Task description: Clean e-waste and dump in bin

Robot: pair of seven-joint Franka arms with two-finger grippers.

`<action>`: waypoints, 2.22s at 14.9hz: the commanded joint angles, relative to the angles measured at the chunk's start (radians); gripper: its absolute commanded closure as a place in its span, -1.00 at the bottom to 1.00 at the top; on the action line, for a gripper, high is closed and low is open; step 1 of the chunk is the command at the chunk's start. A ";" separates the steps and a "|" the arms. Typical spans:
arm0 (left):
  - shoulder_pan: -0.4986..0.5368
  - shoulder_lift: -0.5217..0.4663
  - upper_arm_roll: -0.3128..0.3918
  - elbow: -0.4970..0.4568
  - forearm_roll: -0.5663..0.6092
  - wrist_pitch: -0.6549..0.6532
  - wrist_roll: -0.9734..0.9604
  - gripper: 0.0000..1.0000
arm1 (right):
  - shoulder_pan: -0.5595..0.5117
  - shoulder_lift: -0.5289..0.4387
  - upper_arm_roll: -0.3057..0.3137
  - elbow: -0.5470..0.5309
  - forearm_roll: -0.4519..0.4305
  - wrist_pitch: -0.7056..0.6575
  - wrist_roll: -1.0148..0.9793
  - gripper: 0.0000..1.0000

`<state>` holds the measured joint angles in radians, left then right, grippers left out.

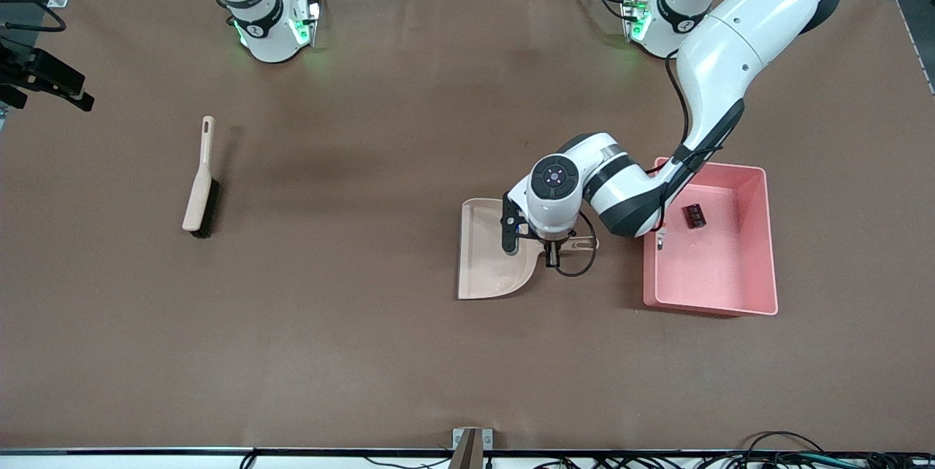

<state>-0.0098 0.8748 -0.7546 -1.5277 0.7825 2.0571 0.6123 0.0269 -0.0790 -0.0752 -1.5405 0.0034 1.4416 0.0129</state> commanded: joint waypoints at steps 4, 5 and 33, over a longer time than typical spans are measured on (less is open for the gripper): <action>0.008 -0.051 -0.003 0.021 -0.112 -0.064 -0.119 -1.00 | 0.011 0.001 -0.002 0.007 -0.010 -0.004 0.016 -1.00; 0.010 -0.083 -0.005 0.024 -0.132 -0.107 -0.164 -1.00 | 0.010 0.001 -0.002 0.005 -0.010 -0.004 0.016 -1.00; 0.079 -0.842 0.566 -0.011 -0.754 -0.406 -0.583 -1.00 | 0.007 0.005 -0.002 0.007 -0.011 0.000 0.018 -1.00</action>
<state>0.0916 0.1073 -0.2462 -1.4728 0.0909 1.6833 0.0378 0.0275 -0.0737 -0.0756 -1.5404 0.0033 1.4429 0.0137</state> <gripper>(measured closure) 0.000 0.000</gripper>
